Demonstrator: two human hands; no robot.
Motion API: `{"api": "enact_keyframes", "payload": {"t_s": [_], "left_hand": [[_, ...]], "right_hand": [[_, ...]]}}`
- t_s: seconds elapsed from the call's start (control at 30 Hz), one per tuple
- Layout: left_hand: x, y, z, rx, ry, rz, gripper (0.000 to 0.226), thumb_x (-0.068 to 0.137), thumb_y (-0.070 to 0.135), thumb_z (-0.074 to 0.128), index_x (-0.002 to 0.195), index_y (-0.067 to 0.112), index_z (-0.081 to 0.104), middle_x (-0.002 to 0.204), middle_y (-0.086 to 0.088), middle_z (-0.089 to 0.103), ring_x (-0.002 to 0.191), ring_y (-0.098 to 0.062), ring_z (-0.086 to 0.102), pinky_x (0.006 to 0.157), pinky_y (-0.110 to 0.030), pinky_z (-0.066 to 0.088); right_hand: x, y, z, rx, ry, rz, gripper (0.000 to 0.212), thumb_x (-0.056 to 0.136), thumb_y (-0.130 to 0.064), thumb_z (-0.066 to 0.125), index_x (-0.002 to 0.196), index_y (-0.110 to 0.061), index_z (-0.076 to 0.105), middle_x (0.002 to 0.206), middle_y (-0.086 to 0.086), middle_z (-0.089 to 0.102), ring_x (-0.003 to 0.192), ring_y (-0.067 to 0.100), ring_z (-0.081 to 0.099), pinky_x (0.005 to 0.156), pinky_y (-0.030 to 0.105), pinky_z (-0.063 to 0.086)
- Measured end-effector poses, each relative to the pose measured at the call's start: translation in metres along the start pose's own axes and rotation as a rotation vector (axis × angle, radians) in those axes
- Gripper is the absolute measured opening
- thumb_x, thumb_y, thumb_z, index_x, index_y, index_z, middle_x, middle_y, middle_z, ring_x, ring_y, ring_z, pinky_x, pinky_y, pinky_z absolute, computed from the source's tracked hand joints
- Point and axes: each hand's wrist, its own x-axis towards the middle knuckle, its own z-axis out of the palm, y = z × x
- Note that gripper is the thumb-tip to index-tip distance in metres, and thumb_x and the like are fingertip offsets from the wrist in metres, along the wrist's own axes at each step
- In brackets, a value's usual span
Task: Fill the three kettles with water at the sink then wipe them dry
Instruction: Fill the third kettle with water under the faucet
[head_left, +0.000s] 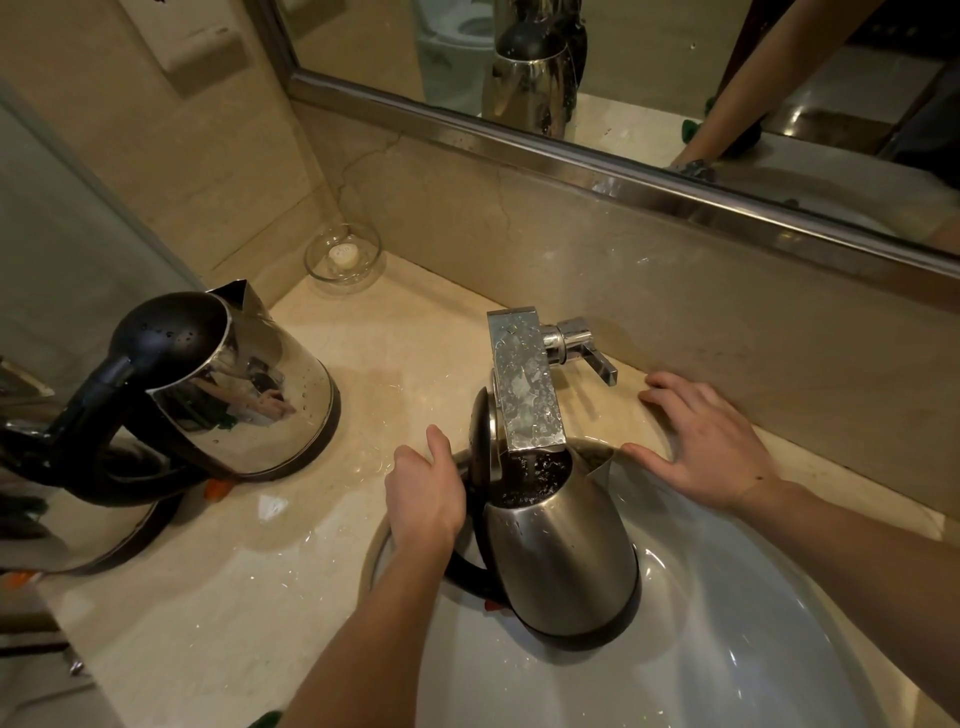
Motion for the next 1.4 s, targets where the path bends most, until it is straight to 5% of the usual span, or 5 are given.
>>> {"api": "enact_keyframes", "payload": {"t_s": [0.53,0.73,1.4], "left_hand": [[-0.0006,0.0005,0.0003,0.003,0.000,0.005,0.052,0.103,0.048,0.027,0.106,0.003,0.054,0.077,-0.004,0.054,0.067,-0.013,0.050,0.055,-0.030,0.034],[0.0002,-0.0009,-0.0002,-0.011,0.001,0.010,0.053,0.102,0.049,0.027,0.105,0.003,0.054,0.080,-0.004,0.054,0.070,-0.014,0.050,0.068,-0.036,0.039],[0.0001,-0.0003,0.0005,-0.012,-0.005,0.009,0.054,0.102,0.049,0.027,0.109,0.003,0.054,0.081,-0.004,0.054,0.070,-0.013,0.050,0.068,-0.035,0.039]], "right_hand": [[0.0002,0.0000,0.0004,0.010,0.009,0.003,0.079,0.081,-0.078,0.036,0.131,-0.020,0.053,0.143,-0.002,0.045,0.123,0.022,0.044,0.105,0.039,0.039],[-0.0002,0.0005,0.0006,0.009,0.013,-0.001,0.078,0.081,-0.077,0.038,0.131,-0.019,0.053,0.143,-0.001,0.046,0.124,0.022,0.044,0.106,0.039,0.039],[0.0002,0.0003,0.0001,-0.006,0.002,-0.001,0.080,0.081,-0.077,0.036,0.133,-0.019,0.053,0.144,-0.001,0.045,0.125,0.021,0.043,0.106,0.038,0.037]]}}
